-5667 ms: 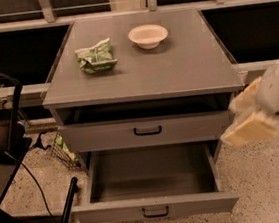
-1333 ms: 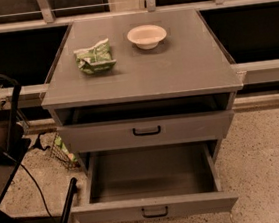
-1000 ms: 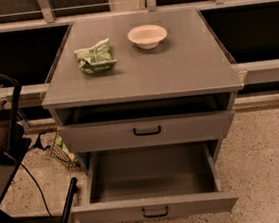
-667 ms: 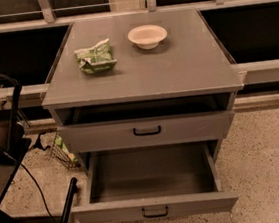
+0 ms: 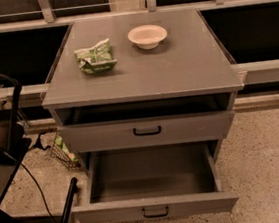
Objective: Close middle drawer
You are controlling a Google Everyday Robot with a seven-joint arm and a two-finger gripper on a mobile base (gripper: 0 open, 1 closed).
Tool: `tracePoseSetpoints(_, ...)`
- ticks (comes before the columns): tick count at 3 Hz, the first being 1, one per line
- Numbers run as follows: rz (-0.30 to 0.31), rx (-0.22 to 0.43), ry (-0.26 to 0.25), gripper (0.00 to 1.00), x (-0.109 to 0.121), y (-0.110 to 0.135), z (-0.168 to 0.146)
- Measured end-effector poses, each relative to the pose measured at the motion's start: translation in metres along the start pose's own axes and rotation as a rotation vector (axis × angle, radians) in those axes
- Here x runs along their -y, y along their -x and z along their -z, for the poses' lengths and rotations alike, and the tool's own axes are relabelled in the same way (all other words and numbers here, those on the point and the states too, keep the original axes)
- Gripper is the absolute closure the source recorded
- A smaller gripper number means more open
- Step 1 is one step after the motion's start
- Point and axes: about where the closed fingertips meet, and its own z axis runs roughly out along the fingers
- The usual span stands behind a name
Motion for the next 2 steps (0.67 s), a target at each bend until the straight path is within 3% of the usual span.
tracePoseSetpoints(2,-0.056,0.112,-0.015,1.00,0.030,0.017,-0.046)
